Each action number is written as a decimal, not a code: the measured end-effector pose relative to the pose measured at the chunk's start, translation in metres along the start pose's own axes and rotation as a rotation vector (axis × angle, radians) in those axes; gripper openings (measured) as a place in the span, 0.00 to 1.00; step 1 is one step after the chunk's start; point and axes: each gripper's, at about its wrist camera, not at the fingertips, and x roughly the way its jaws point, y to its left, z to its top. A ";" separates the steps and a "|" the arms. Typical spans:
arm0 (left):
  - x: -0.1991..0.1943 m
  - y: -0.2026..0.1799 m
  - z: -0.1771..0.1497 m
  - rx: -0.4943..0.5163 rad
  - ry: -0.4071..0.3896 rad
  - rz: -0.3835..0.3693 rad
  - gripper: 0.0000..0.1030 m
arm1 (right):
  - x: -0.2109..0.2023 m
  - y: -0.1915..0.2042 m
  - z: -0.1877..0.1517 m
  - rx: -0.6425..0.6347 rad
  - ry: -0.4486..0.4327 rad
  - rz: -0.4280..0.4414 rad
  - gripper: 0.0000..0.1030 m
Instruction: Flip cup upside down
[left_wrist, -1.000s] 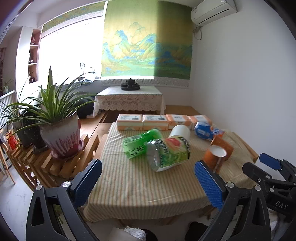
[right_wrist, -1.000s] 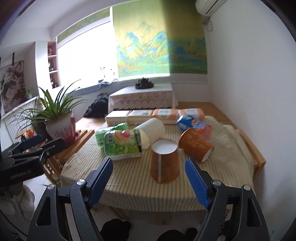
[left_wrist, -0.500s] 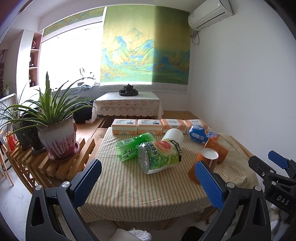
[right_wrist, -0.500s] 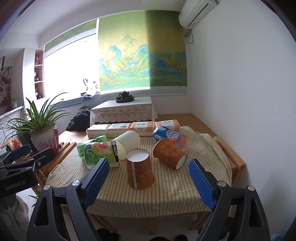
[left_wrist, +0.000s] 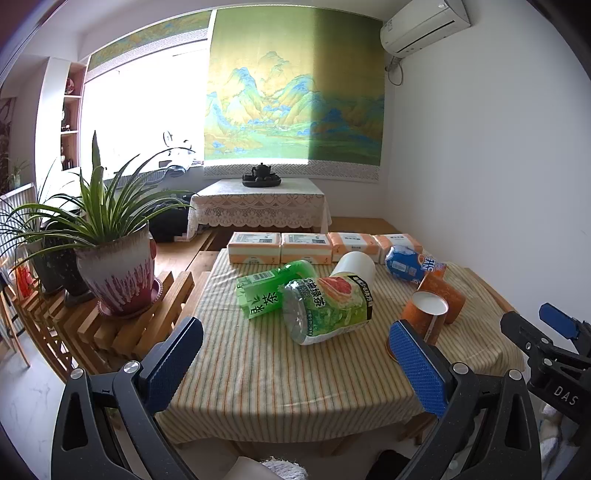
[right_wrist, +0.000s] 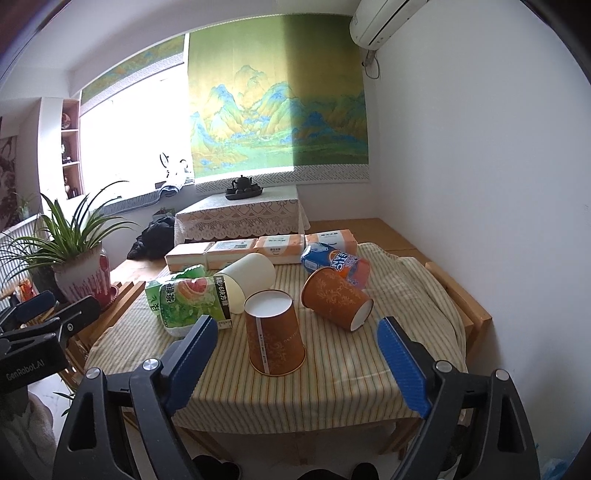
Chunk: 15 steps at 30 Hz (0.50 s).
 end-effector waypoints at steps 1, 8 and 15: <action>0.000 0.000 0.000 0.000 0.000 0.001 0.99 | 0.000 0.000 0.000 0.000 -0.001 -0.005 0.83; 0.002 0.006 -0.001 -0.011 0.004 -0.003 0.99 | 0.000 0.002 0.002 -0.003 -0.016 -0.037 0.83; 0.003 0.006 -0.001 -0.008 0.007 -0.003 0.99 | -0.001 0.004 0.002 -0.009 -0.028 -0.043 0.83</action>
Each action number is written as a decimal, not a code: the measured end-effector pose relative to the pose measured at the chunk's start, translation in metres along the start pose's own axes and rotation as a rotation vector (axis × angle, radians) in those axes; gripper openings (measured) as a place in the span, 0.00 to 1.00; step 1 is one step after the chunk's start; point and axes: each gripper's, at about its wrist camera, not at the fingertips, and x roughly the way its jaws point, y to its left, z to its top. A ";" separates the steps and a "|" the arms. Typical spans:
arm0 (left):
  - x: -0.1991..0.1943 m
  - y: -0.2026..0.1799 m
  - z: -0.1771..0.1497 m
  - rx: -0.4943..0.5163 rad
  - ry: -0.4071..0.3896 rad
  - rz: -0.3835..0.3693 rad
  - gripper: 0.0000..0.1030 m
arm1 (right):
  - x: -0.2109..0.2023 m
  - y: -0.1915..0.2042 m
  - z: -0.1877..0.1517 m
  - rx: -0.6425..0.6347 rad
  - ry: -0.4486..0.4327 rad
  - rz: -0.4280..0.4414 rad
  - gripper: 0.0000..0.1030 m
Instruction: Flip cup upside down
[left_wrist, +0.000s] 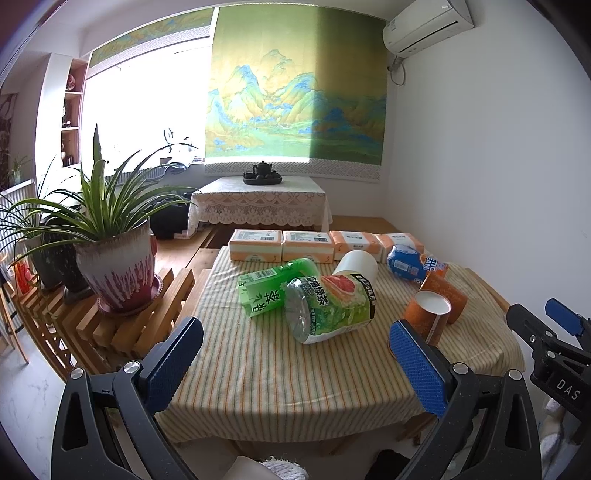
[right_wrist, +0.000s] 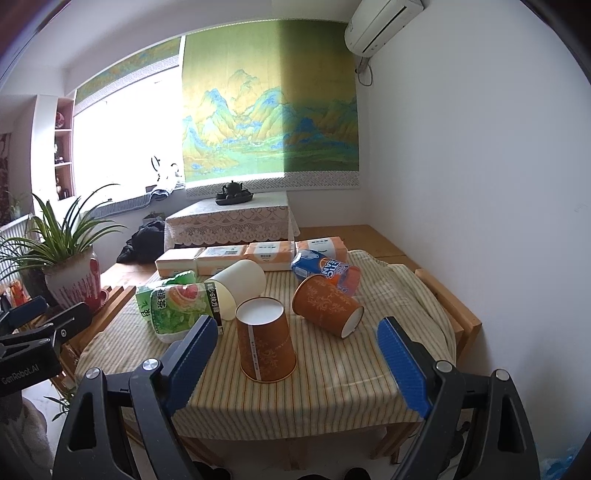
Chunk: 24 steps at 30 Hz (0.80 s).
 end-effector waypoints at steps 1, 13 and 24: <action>-0.001 0.000 0.000 0.000 0.000 0.001 0.99 | 0.000 0.000 0.000 -0.002 -0.001 0.001 0.83; 0.004 -0.001 -0.001 0.008 0.011 -0.003 0.99 | 0.001 0.000 0.000 -0.001 0.001 0.004 0.84; 0.004 -0.002 0.000 0.012 0.008 -0.003 0.99 | 0.002 0.001 0.001 0.001 -0.004 0.001 0.84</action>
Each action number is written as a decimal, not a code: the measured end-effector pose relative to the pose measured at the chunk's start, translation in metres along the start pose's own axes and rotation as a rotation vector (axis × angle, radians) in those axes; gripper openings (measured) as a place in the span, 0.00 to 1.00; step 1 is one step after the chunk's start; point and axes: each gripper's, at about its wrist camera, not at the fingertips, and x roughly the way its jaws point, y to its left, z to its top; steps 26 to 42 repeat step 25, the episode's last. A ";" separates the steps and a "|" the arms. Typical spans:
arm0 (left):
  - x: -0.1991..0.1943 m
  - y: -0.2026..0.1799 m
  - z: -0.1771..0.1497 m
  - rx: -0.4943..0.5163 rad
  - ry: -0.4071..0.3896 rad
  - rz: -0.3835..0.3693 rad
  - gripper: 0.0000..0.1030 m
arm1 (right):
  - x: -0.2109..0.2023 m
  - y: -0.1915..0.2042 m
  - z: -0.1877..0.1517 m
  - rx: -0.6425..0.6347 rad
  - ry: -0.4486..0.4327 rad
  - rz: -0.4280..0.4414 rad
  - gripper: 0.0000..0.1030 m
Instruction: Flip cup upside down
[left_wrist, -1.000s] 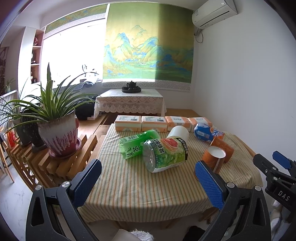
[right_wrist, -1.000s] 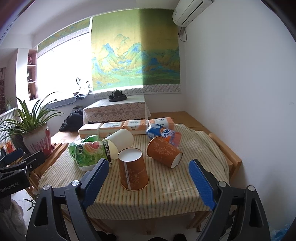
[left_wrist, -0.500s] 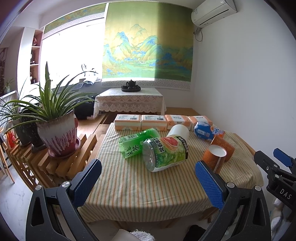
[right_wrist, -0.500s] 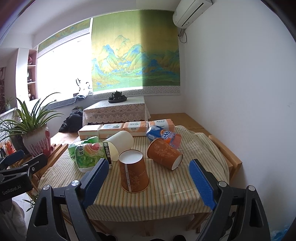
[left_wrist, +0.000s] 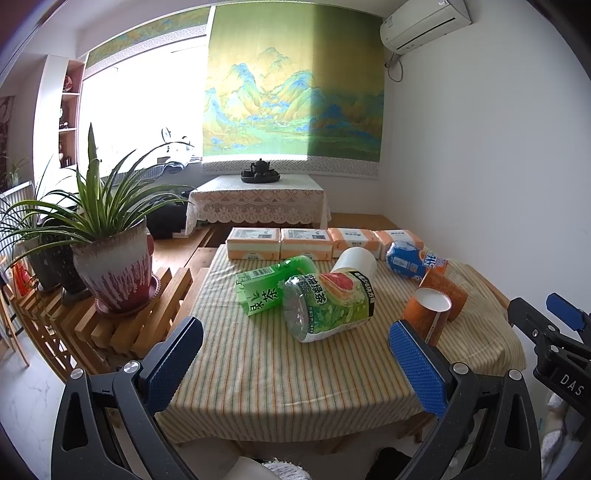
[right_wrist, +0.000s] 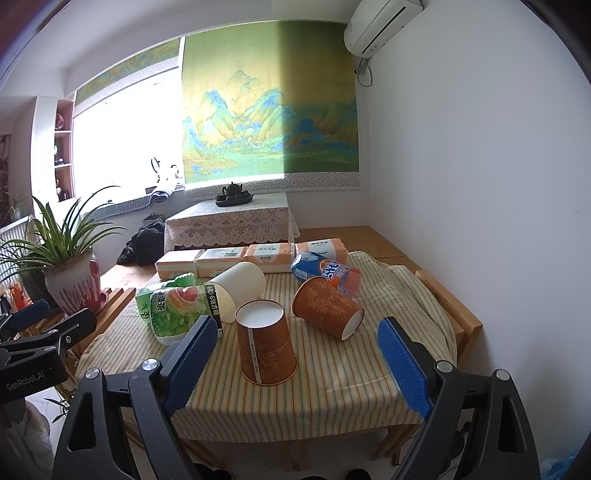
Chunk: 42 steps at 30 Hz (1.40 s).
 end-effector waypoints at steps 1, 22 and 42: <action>0.000 0.000 0.000 0.000 0.001 0.000 0.99 | 0.000 0.000 0.000 -0.001 0.001 0.000 0.84; 0.006 -0.001 -0.002 0.005 0.006 0.006 0.99 | 0.004 0.000 -0.001 -0.003 0.011 -0.003 0.84; 0.008 0.000 -0.003 0.008 0.012 0.004 0.99 | 0.006 0.000 -0.003 -0.001 0.019 -0.001 0.84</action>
